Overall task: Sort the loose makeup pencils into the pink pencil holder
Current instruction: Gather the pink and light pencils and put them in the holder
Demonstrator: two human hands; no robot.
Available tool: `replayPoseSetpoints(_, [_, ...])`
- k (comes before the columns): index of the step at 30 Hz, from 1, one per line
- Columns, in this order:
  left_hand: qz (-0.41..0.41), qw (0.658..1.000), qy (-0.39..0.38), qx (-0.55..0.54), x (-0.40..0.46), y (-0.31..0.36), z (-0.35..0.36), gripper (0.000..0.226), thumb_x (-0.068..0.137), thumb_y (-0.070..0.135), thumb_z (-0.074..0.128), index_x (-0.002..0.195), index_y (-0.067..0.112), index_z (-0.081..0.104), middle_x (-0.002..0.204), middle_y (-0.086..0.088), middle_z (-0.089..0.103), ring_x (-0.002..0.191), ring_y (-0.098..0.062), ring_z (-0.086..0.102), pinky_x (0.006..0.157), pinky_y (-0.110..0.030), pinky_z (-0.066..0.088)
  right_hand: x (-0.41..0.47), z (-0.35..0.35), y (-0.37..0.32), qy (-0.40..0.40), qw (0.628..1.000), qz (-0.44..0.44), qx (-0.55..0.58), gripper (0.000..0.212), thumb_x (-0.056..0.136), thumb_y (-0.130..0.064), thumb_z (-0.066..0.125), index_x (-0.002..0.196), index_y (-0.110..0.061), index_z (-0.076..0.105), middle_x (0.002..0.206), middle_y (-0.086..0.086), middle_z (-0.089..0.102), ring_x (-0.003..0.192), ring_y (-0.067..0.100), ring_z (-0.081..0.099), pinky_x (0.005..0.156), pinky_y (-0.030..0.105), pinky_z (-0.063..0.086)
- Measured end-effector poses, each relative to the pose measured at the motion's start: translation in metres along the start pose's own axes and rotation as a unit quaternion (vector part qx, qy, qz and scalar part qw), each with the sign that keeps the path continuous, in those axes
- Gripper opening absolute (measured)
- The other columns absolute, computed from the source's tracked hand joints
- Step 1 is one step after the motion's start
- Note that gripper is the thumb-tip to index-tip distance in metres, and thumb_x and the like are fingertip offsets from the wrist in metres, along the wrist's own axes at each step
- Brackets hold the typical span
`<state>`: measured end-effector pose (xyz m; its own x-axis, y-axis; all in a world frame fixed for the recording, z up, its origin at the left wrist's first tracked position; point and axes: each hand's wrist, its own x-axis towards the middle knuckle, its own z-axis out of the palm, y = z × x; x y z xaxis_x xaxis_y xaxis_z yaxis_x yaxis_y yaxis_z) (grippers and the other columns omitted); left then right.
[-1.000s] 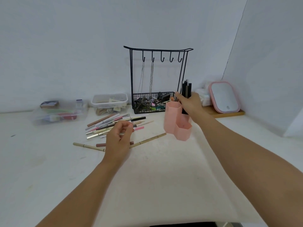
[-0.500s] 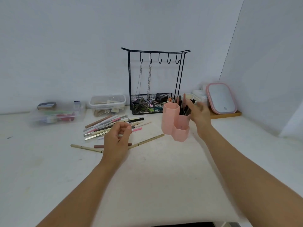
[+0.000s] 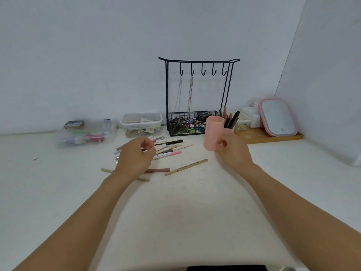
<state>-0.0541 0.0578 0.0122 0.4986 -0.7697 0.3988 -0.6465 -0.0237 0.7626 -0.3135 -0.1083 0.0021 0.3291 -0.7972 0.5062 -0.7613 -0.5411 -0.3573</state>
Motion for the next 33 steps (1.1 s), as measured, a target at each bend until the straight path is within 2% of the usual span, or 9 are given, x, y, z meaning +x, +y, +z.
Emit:
replayPoseSetpoints(4, [0.034,0.999,0.019,-0.001,0.003,-0.016,-0.019,0.013,0.088,0.013,0.069,0.081,0.023,0.067,0.083,0.007,0.070,0.063,0.002,0.055,0.063,-0.016,0.039,-0.001,0.006,-0.022,0.002,0.998,-0.009,0.067,0.005,0.084,-0.015,0.066,0.083,-0.018,0.070,0.081,-0.004,0.067,0.073,0.015,0.059,0.064,0.028,0.045])
replayPoseSetpoints(9, [-0.001,0.995,0.073,-0.061,-0.006,-0.033,-0.009,0.015,0.090,0.008,0.068,0.084,0.022,0.068,0.076,0.003,0.066,0.062,-0.003,0.054,0.060,-0.010,0.040,-0.012,0.027,-0.092,-0.171,0.963,-0.093,0.187,0.006,0.082,-0.024,0.076,0.085,-0.020,0.076,0.074,-0.011,0.066,0.066,-0.001,0.056,0.062,0.014,0.043])
replayPoseSetpoints(13, [0.029,0.990,0.099,-0.094,-0.018,-0.042,-0.010,0.013,0.091,0.006,0.067,0.090,0.019,0.068,0.073,0.002,0.062,0.062,-0.003,0.049,0.059,-0.014,0.038,-0.016,0.045,-0.123,-0.240,0.948,-0.103,0.180,0.015,0.079,-0.033,0.079,0.087,-0.021,0.075,0.081,-0.007,0.069,0.068,0.003,0.061,0.064,0.019,0.050])
replayPoseSetpoints(17, [0.023,0.987,0.121,-0.104,-0.021,-0.051,-0.020,0.010,0.094,0.011,0.066,0.090,0.019,0.068,0.078,-0.002,0.066,0.066,-0.004,0.050,0.060,-0.014,0.039,-0.025,0.058,-0.132,-0.232,0.953,-0.123,0.151,0.009,0.082,-0.029,0.076,0.088,-0.022,0.075,0.082,-0.009,0.066,0.069,0.004,0.057,0.063,0.020,0.044])
replayPoseSetpoints(20, [-0.013,0.978,0.165,-0.126,-0.019,-0.054,-0.023,0.010,0.097,0.013,0.063,0.089,0.016,0.067,0.083,-0.008,0.068,0.067,-0.002,0.052,0.063,-0.010,0.039,-0.030,0.063,-0.132,-0.209,0.959,-0.122,0.150,0.004,0.084,-0.024,0.073,0.084,-0.021,0.076,0.076,-0.011,0.065,0.068,0.004,0.057,0.066,0.023,0.048])
replayPoseSetpoints(24, [-0.025,0.977,0.151,-0.151,-0.020,-0.051,-0.020,0.007,0.096,0.020,0.067,0.090,0.020,0.069,0.087,-0.011,0.070,0.070,-0.005,0.054,0.065,-0.012,0.042,-0.029,0.061,-0.132,-0.150,0.960,-0.081,0.222,0.004,0.086,-0.020,0.072,0.084,-0.021,0.075,0.077,-0.008,0.067,0.068,0.004,0.054,0.065,0.022,0.045])
replayPoseSetpoints(26, [-0.026,0.973,0.132,-0.188,-0.022,-0.045,-0.017,0.002,0.094,0.025,0.070,0.096,0.024,0.071,0.087,-0.011,0.071,0.073,-0.009,0.057,0.067,-0.015,0.045,-0.028,0.056,-0.132,-0.132,0.944,-0.056,0.297,0.003,0.087,-0.019,0.073,0.085,-0.019,0.076,0.078,-0.006,0.069,0.069,0.005,0.054,0.065,0.019,0.043])
replayPoseSetpoints(30, [-0.046,0.946,0.124,-0.297,-0.025,-0.026,-0.005,0.025,0.094,0.021,0.072,0.118,0.021,0.064,0.094,-0.004,0.076,0.084,-0.001,0.070,0.070,-0.014,0.051,-0.032,0.054,-0.140,-0.131,0.904,-0.016,0.407,0.005,0.088,-0.016,0.072,0.089,-0.014,0.077,0.072,-0.010,0.067,0.064,-0.001,0.053,0.065,0.014,0.043])
replayPoseSetpoints(33, [-0.053,0.931,0.092,-0.350,-0.027,-0.019,0.007,0.024,0.096,0.020,0.070,0.119,0.014,0.067,0.097,-0.011,0.079,0.096,-0.015,0.075,0.080,-0.029,0.059,-0.036,0.053,-0.148,-0.136,0.856,0.029,0.498,0.011,0.089,-0.014,0.071,0.097,-0.009,0.077,0.076,0.002,0.068,0.065,0.004,0.056,0.063,0.019,0.047])
